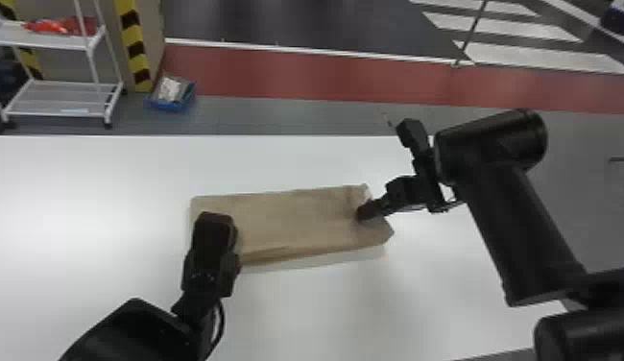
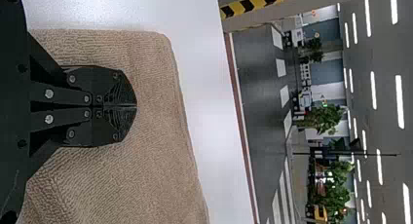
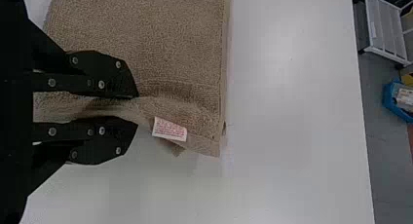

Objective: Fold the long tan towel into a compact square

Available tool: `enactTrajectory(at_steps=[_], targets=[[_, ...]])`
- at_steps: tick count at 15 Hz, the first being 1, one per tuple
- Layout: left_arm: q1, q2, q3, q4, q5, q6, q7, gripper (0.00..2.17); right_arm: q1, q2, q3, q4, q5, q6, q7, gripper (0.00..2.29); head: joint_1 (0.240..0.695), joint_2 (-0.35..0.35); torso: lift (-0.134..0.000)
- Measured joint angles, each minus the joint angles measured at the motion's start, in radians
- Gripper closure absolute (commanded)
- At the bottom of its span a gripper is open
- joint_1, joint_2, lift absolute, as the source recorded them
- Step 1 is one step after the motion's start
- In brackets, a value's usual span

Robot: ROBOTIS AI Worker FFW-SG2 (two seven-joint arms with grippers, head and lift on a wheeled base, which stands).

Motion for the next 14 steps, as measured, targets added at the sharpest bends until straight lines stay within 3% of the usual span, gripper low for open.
enactTrajectory(at_steps=[10,14], targets=[[-0.028,-0.01,-0.027,0.007,-0.012,0.022,-0.025,2.14,-0.045,0.025,-0.064,-0.215,-0.173,0.214,0.012,1.63,0.695,-0.131,-0.125],[-0.036,-0.021,-0.051,0.007,-0.011,0.026,-0.029,2.14,-0.06,0.085,-0.058,-0.22,-0.162,0.216,0.007,1.63,0.695,-0.12,-0.125]])
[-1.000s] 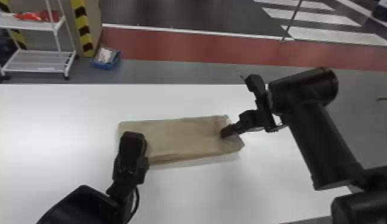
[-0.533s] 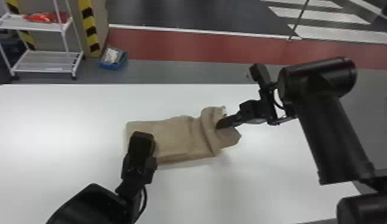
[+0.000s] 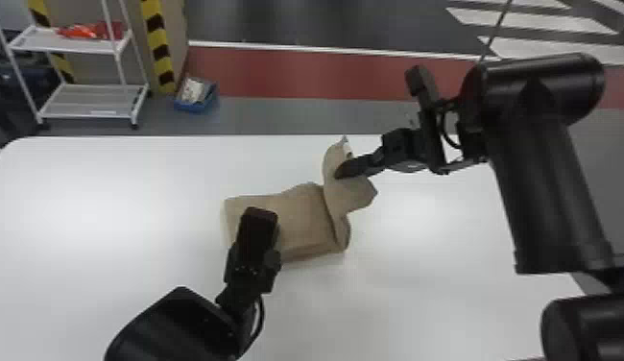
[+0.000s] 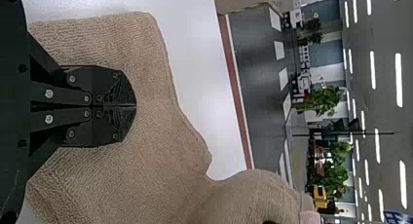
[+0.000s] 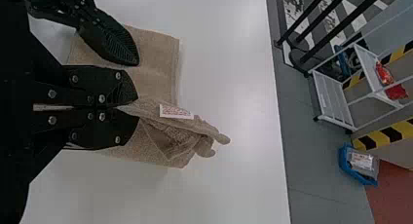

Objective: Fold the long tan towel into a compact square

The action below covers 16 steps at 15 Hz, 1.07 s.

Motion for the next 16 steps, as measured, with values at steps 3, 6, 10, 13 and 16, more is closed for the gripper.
enactTrajectory(at_steps=[3,6,10,13,16], targets=[[0.0,-0.001,-0.007,0.004,0.002,0.0,-0.004,2.14,-0.015,0.057,0.027,0.004,0.005,0.0,-0.01,1.63,0.695,-0.086,-0.125],[0.0,-0.005,-0.009,0.016,0.004,-0.003,-0.013,2.14,-0.031,0.115,0.07,0.03,0.023,0.0,-0.014,1.63,0.695,-0.047,-0.125],[0.006,-0.002,-0.009,0.018,0.002,-0.003,-0.017,2.14,-0.024,0.142,0.112,0.065,0.041,0.0,-0.014,1.61,0.695,-0.028,-0.125],[0.006,-0.004,-0.01,0.018,0.0,-0.003,-0.018,2.14,-0.014,0.144,0.138,0.087,0.056,0.0,-0.016,1.61,0.695,-0.028,-0.125],[0.006,-0.005,-0.019,0.019,-0.001,-0.003,-0.017,2.14,-0.012,0.153,0.16,0.106,0.066,0.0,-0.019,1.31,0.695,-0.029,-0.125]])
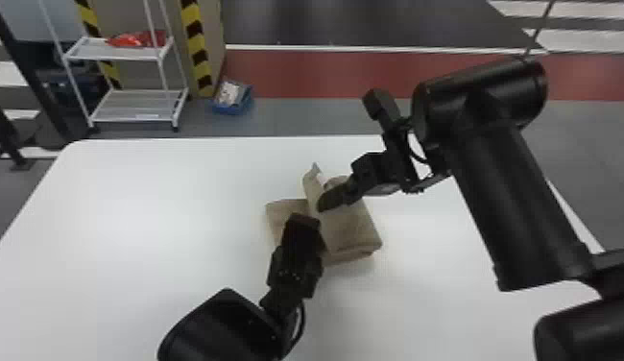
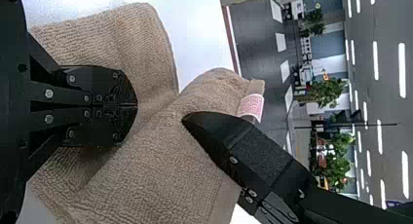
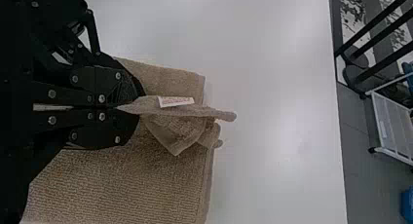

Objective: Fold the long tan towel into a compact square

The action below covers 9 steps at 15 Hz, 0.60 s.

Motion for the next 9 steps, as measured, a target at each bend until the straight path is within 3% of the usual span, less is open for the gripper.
enactTrajectory(at_steps=[1,3,4,9], targets=[[0.0,0.0,-0.001,0.0,0.0,0.0,0.001,2.14,0.0,0.004,0.009,0.002,0.001,0.0,-0.002,1.28,0.695,-0.027,-0.125],[0.002,0.0,-0.001,0.001,0.0,0.0,0.002,2.14,0.001,0.006,0.02,0.011,-0.001,0.0,-0.005,0.23,0.695,-0.023,-0.125],[0.003,0.0,-0.001,0.002,0.0,-0.001,0.002,2.14,0.005,0.006,0.02,0.015,-0.003,-0.001,-0.007,0.05,0.695,-0.023,-0.125],[0.004,0.0,-0.001,0.01,0.0,-0.003,0.0,2.14,0.073,0.007,-0.023,-0.051,-0.005,-0.05,-0.016,0.05,0.695,-0.021,-0.125]])
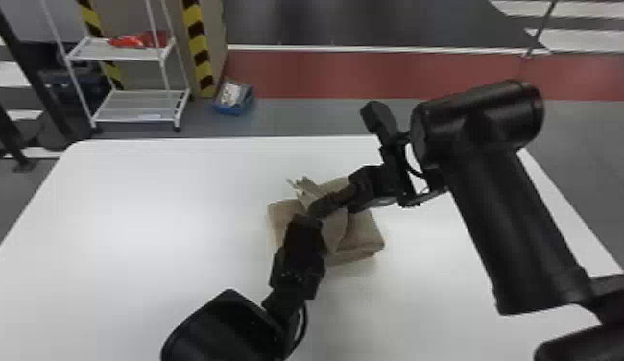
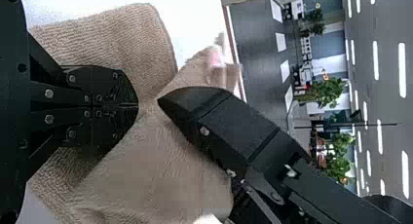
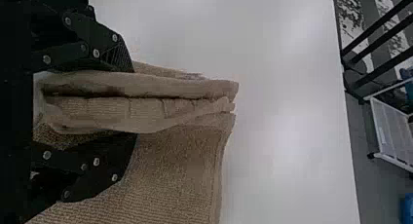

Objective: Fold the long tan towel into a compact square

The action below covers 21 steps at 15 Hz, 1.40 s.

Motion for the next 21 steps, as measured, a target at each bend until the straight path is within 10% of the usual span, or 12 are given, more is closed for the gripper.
enactTrajectory(at_steps=[4,8,10,12,17,21], targets=[[0.0,0.002,0.0,-0.001,-0.001,0.0,0.0,2.14,0.073,-0.012,-0.074,-0.148,-0.014,-0.014,-0.001,0.05,0.695,-0.026,-0.125],[0.002,0.003,-0.001,0.001,-0.004,0.0,0.0,2.14,0.152,-0.096,-0.184,-0.286,-0.118,0.005,0.008,0.07,0.695,-0.07,-0.125],[0.002,0.001,-0.002,0.002,-0.004,0.0,0.002,2.14,0.204,-0.146,-0.242,-0.332,-0.172,0.012,0.014,0.6,0.695,-0.11,-0.125],[0.001,-0.001,-0.005,0.002,-0.003,0.0,0.002,2.14,0.26,-0.193,-0.287,-0.375,-0.212,0.019,0.043,2.12,0.695,-0.137,-0.125],[-0.001,-0.007,-0.007,0.001,-0.004,0.001,0.008,2.14,0.304,-0.247,-0.316,-0.381,-0.218,0.05,0.197,2.23,0.695,-0.165,-0.125],[0.005,-0.002,-0.004,-0.007,-0.006,0.015,0.011,2.14,0.341,-0.247,-0.286,-0.243,-0.198,-0.202,0.324,2.23,0.695,-0.149,-0.125]])
